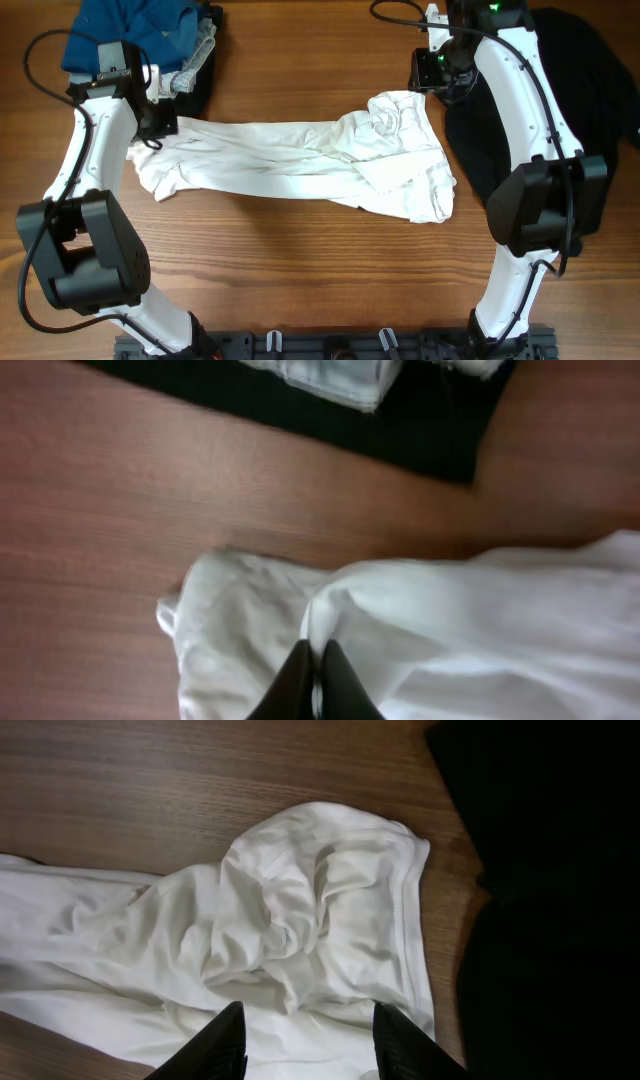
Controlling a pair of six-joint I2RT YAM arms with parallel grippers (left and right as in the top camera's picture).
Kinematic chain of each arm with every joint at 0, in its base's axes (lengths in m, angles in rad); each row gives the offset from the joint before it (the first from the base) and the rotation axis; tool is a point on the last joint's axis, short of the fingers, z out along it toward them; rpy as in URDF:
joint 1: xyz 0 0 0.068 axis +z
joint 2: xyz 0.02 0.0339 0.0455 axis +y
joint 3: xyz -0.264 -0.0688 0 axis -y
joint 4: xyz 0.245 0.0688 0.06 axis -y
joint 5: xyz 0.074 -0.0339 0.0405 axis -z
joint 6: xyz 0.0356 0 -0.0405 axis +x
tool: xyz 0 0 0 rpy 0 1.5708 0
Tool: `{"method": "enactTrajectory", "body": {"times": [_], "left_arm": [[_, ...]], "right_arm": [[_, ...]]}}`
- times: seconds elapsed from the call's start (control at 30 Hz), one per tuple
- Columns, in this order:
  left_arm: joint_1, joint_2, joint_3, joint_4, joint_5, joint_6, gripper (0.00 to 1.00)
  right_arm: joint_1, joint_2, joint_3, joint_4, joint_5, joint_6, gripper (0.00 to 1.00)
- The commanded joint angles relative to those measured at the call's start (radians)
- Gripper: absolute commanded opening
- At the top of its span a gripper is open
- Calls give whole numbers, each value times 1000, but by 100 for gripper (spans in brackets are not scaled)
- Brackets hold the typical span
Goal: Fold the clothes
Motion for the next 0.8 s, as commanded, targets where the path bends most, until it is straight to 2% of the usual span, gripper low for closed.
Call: {"method": "enactTrajectory", "body": {"times": [0.0,0.17,0.27,0.33,0.4,0.43,0.53,0.6,0.63,0.67,0.7,0.77], "left_arm": [[3,3,33,60,-56,5,4],[-10,-30,105,95,-196,-33,4],[-11,-26,104,154,-178,-21,4],[-11,-24,104,163,-106,-22,4],[-11,-24,104,68,-108,-22,4],[-8,-24,103,-83,-111,-31,4],[9,-23,90,-209,-98,-143,4],[9,-23,69,-240,-78,-157,6],[8,-23,56,-240,-64,-157,21],[8,-23,55,-243,-45,-157,31],[8,-23,55,-251,-22,-156,51],[8,-23,55,-277,-20,-156,60]], "right_arm": [[5,-18,-6,3,-23,-14,42],[5,-18,-6,2,-23,-13,42],[5,-18,-6,2,-24,-13,42],[5,-18,-6,2,-24,-13,42],[5,-18,-6,-4,-24,-13,41],[5,-18,-6,-13,-23,-13,42],[5,-18,-6,-11,-23,-14,42],[5,-18,-6,-11,-24,-13,42],[5,-18,-6,-12,-24,-13,42],[5,-18,-6,-13,-24,-13,42],[5,-18,-6,-13,-24,-13,42],[5,-18,-6,-16,-24,-13,43]]}}
